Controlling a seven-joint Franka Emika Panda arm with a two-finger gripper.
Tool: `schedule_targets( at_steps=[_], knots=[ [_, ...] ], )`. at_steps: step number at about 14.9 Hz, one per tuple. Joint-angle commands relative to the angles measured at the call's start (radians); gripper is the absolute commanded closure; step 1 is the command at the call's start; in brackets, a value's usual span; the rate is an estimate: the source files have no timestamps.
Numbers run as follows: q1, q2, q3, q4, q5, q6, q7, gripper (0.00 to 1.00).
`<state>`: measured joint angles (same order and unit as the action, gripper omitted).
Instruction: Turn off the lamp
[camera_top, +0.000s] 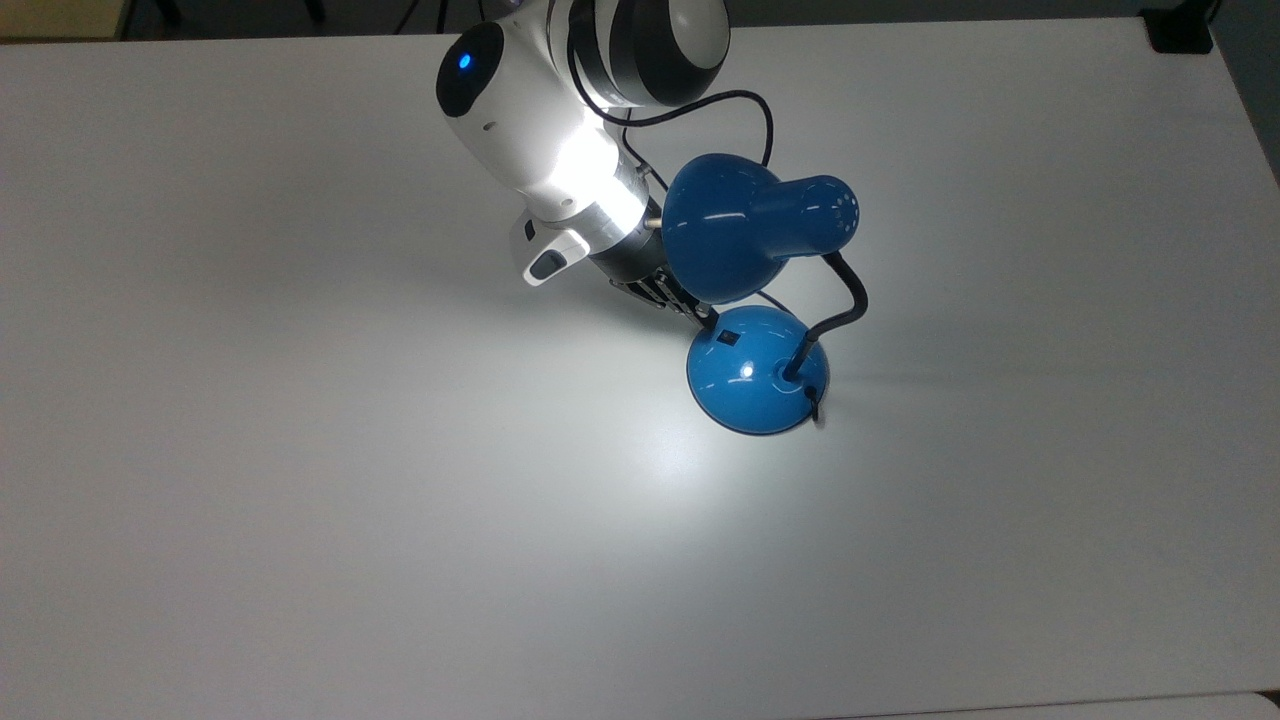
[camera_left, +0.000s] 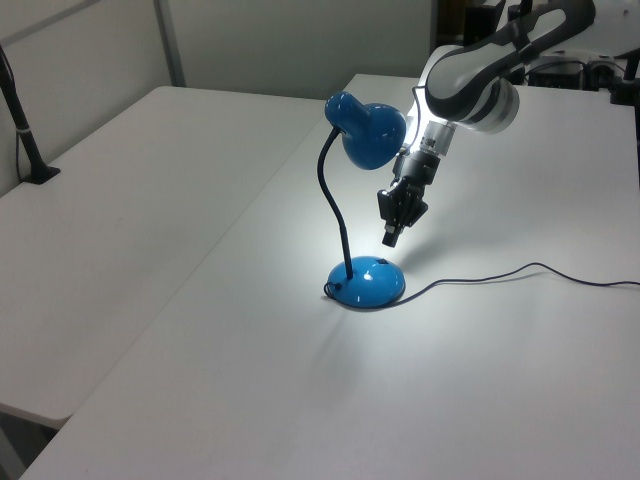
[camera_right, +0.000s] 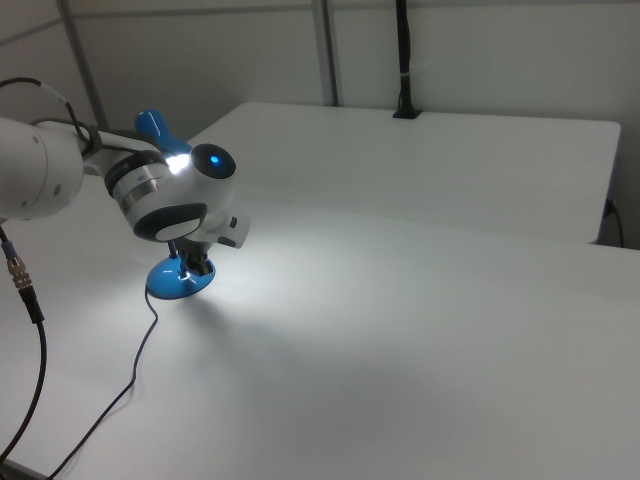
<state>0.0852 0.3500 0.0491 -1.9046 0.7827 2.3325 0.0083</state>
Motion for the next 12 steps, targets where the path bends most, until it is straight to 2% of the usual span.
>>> schedule_targets(
  at_steps=[1, 6, 12],
  knots=[
    [0.01, -0.008, 0.006, -0.019, 0.024, 0.031, 0.018, 1.0],
    [0.008, 0.009, 0.032, -0.017, 0.03, 0.051, 0.022, 1.0],
    [0.008, 0.032, 0.037, -0.008, 0.059, 0.074, 0.022, 1.0]
  ],
)
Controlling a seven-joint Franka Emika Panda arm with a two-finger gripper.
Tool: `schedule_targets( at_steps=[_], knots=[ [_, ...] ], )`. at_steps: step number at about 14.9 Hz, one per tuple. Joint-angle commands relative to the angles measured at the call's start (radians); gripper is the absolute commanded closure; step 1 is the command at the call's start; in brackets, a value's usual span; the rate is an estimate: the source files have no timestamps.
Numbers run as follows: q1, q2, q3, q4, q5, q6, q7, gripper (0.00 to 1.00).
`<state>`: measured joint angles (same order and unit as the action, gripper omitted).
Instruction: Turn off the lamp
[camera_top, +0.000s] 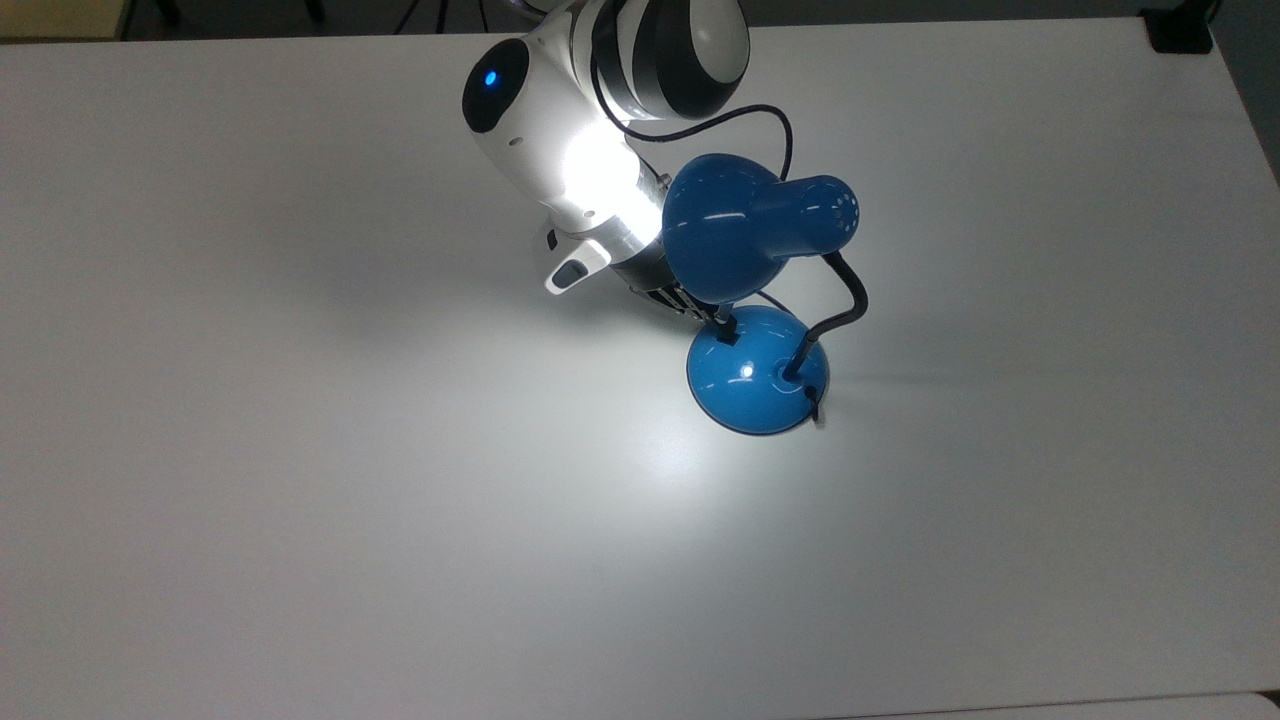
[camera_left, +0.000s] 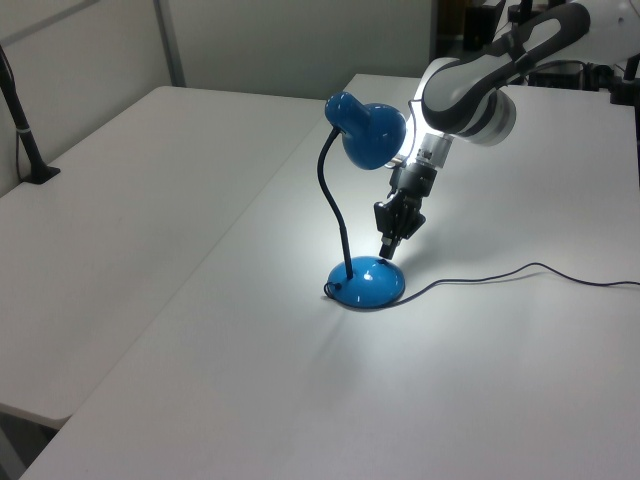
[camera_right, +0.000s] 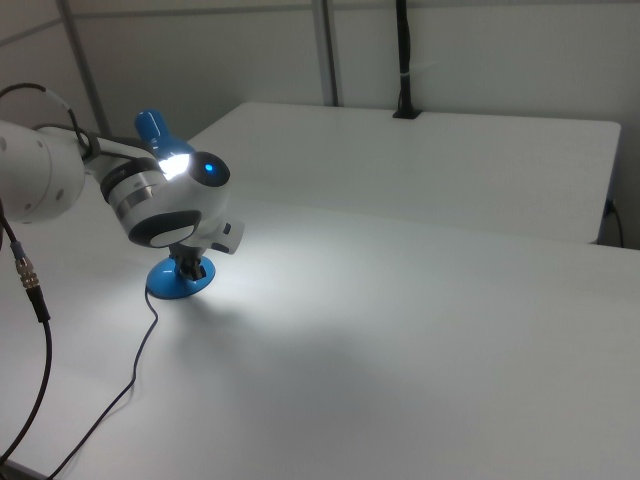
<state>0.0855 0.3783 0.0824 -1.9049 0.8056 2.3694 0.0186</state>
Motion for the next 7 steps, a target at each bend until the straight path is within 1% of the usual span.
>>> schedule_targets(
  at_steps=[1, 7],
  knots=[
    [0.01, 0.004, 0.005, -0.008, 0.038, 0.051, 0.012, 1.0],
    [0.008, 0.005, 0.007, -0.006, 0.038, 0.068, 0.012, 1.0]
  ],
)
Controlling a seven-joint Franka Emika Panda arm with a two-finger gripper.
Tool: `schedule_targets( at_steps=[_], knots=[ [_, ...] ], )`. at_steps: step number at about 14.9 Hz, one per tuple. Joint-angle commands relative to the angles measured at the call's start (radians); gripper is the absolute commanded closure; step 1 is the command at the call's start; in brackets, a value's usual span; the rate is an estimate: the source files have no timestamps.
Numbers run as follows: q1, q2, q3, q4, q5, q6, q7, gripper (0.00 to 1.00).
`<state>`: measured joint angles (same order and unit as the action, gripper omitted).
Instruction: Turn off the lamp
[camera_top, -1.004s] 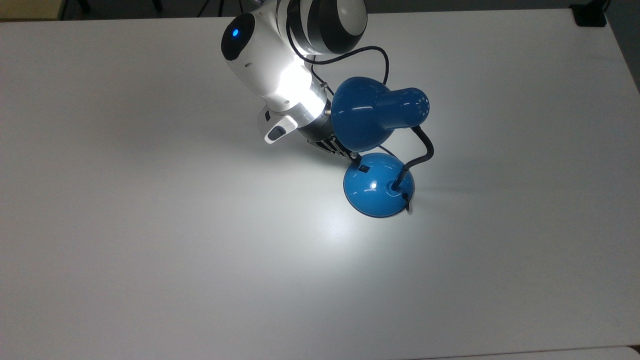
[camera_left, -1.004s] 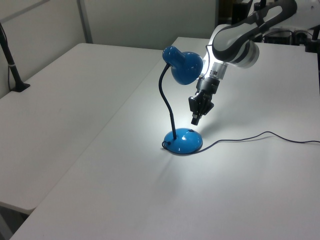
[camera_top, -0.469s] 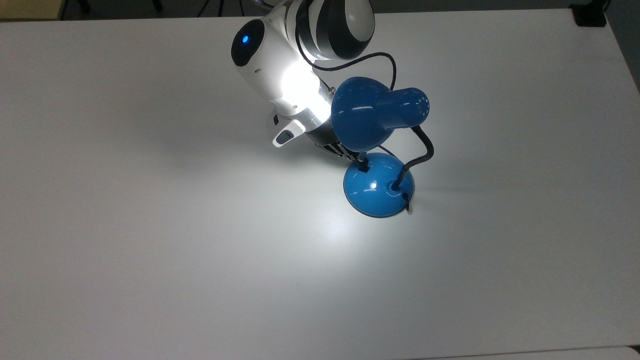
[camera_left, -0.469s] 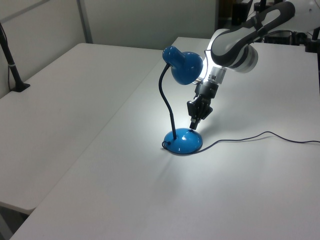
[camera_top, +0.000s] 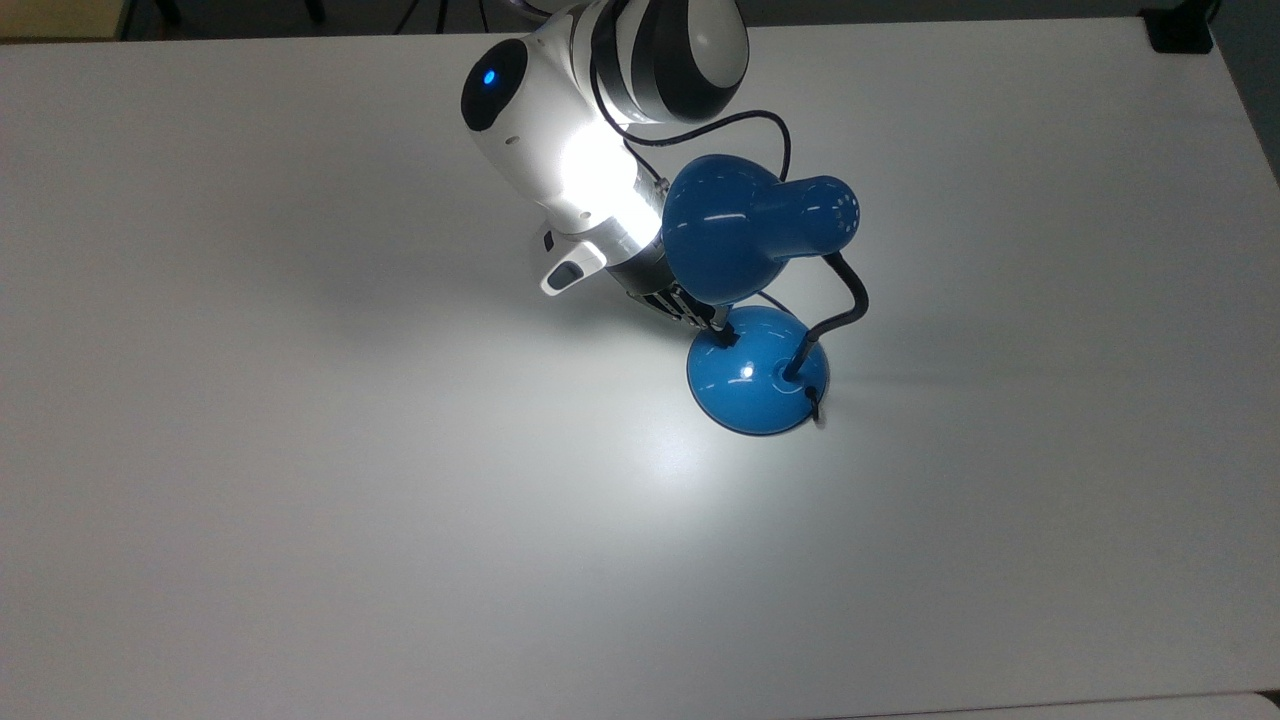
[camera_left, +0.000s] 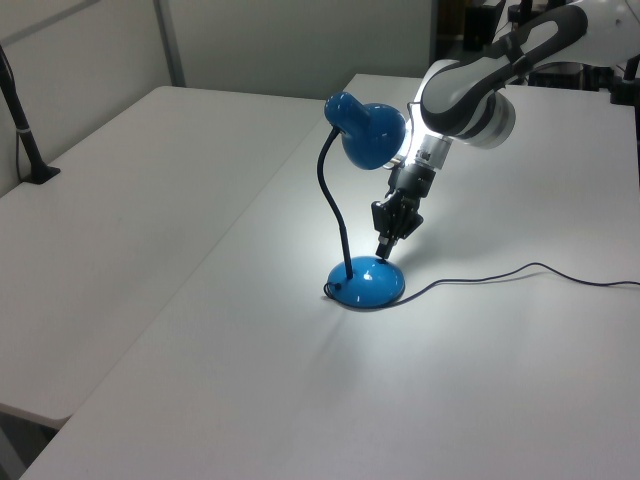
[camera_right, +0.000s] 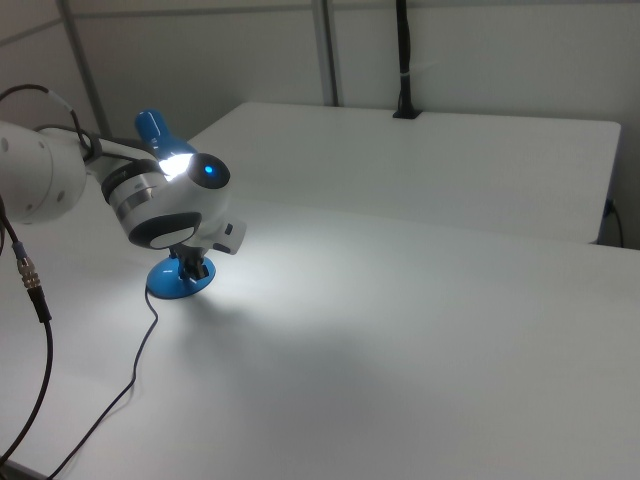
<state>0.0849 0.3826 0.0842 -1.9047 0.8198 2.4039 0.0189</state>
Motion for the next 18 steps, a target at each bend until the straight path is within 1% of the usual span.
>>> schedule_targets(
  at_steps=[1, 5, 10, 16, 18],
  knots=[
    [0.009, 0.002, 0.006, -0.007, 0.027, 0.034, 0.012, 1.0],
    [0.009, 0.001, 0.005, -0.007, 0.048, 0.032, 0.013, 1.0],
    [0.013, 0.007, 0.006, 0.006, 0.05, 0.034, 0.013, 1.0],
    [0.012, 0.033, 0.032, 0.006, 0.048, 0.077, 0.013, 1.0],
    [0.01, 0.033, 0.032, 0.006, 0.047, 0.075, 0.012, 1.0]
  ],
)
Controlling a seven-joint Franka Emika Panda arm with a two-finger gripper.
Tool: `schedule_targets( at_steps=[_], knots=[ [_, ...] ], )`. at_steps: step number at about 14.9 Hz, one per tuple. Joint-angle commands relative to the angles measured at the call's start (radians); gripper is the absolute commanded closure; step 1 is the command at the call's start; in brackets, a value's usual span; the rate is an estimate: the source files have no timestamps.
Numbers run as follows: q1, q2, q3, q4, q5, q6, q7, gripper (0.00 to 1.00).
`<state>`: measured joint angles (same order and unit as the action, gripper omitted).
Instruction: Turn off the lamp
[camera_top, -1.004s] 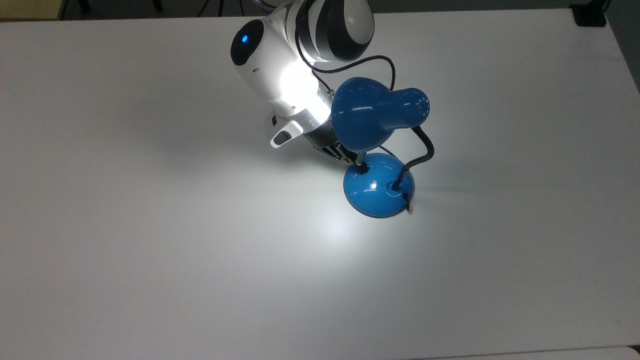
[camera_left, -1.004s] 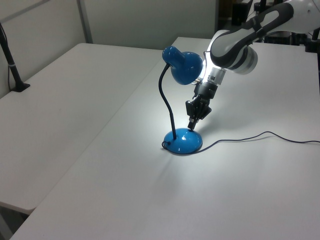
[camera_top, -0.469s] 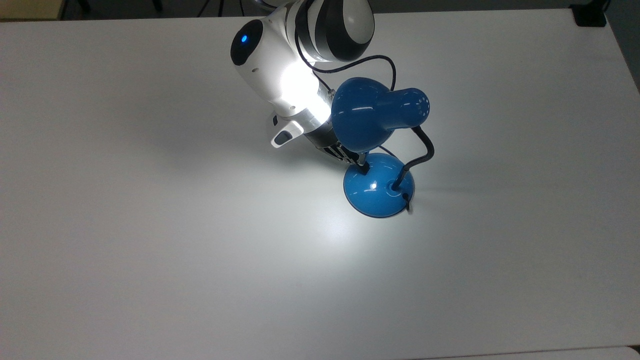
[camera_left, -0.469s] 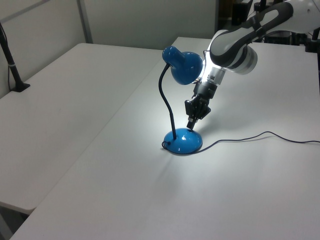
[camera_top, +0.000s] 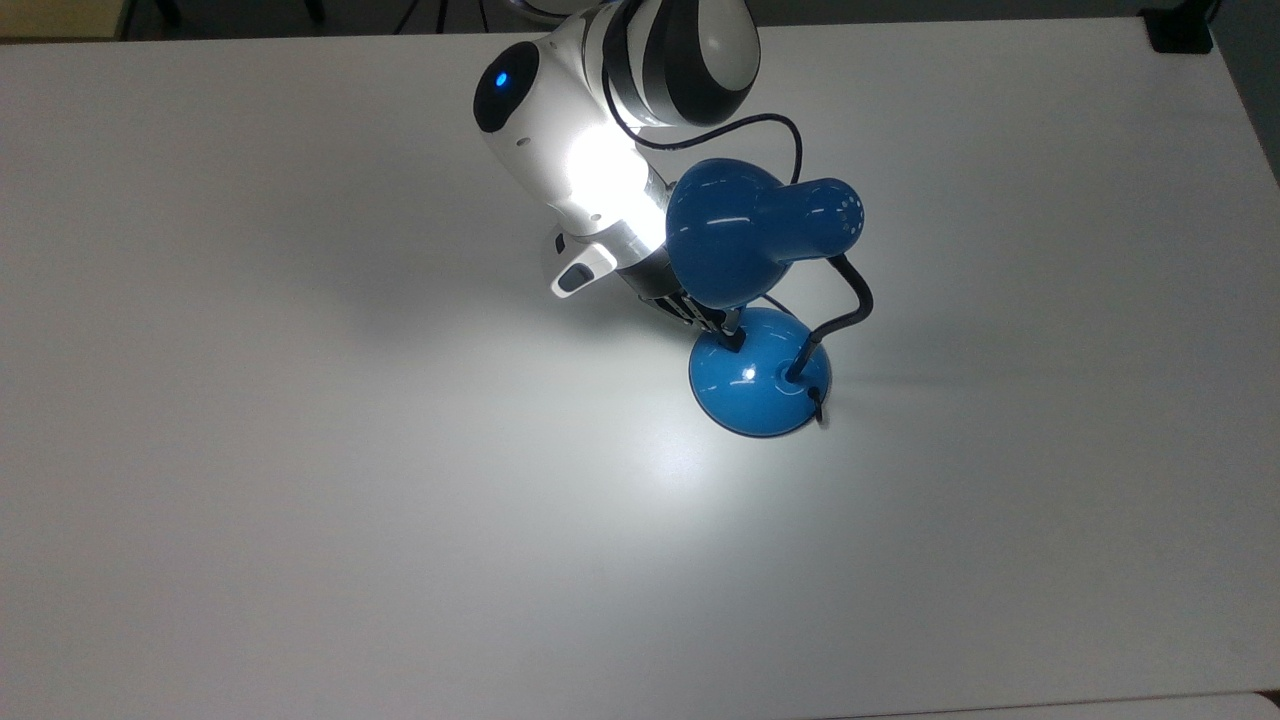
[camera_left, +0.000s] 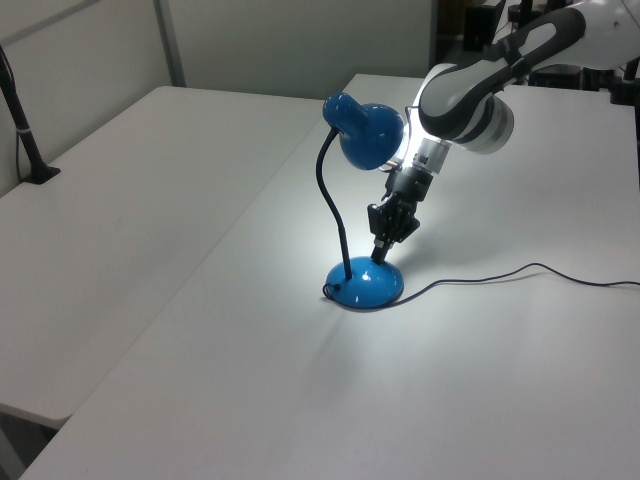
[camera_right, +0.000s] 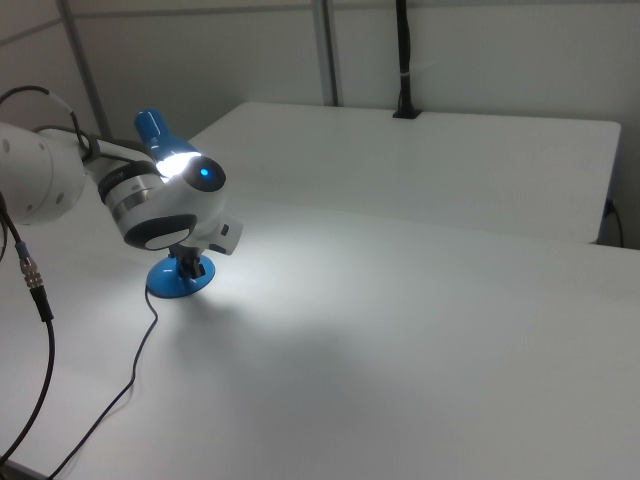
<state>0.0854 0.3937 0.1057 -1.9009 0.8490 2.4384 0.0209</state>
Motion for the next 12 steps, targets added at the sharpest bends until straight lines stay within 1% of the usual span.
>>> schedule_targets(
  at_steps=[1, 12],
  knots=[
    [0.01, 0.022, 0.011, 0.0, 0.016, 0.039, 0.008, 1.0],
    [-0.012, 0.019, 0.009, -0.026, 0.004, 0.033, -0.006, 1.0]
  ],
)
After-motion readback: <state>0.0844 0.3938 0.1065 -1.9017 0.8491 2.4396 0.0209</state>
